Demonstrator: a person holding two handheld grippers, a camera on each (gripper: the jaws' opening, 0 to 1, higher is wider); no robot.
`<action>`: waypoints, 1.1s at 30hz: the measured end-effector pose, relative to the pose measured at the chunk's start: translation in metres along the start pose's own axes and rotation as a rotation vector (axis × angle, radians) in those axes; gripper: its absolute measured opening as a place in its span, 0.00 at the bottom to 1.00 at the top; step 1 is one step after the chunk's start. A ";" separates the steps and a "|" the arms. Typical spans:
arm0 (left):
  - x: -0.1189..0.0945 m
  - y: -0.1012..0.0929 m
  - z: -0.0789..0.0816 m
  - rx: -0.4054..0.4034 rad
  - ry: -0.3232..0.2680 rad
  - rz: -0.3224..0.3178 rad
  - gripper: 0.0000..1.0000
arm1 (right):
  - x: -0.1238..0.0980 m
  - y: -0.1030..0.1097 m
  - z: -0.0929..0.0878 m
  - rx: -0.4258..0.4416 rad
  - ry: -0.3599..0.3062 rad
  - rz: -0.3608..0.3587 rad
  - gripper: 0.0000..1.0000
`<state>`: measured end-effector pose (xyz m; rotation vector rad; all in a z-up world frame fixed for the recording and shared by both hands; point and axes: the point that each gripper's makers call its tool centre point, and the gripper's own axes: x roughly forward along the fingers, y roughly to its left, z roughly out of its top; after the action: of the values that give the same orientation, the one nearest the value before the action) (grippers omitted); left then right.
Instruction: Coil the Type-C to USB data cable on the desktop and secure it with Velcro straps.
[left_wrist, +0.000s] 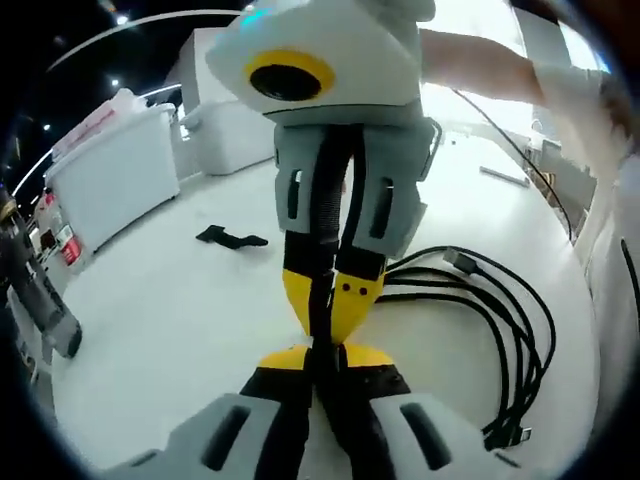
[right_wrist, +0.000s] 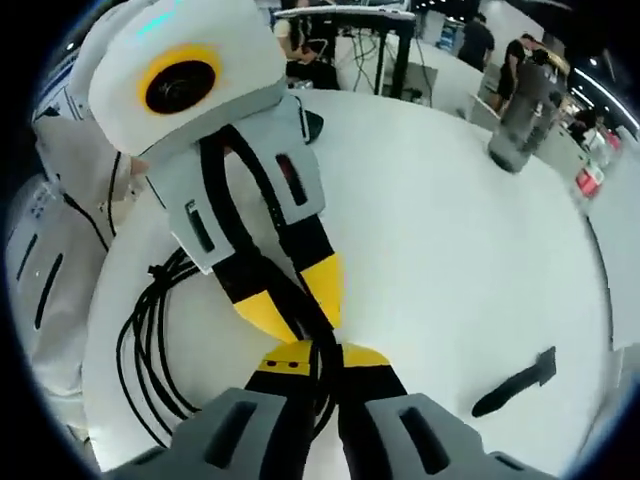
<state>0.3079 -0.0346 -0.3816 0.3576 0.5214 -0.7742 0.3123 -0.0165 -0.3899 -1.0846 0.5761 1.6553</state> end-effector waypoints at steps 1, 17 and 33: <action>0.000 0.000 0.000 0.003 0.000 0.000 0.12 | 0.000 0.001 0.000 -0.031 0.000 -0.012 0.04; 0.003 0.013 0.003 0.004 0.036 0.084 0.12 | -0.024 -0.012 0.012 -0.020 -0.049 -0.125 0.01; -0.019 0.036 0.005 -0.150 0.000 0.362 0.07 | -0.089 -0.046 0.001 0.439 -0.478 -0.591 0.24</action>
<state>0.3243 -0.0027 -0.3624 0.3017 0.4940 -0.3828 0.3603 -0.0436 -0.3056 -0.4448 0.2463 1.1308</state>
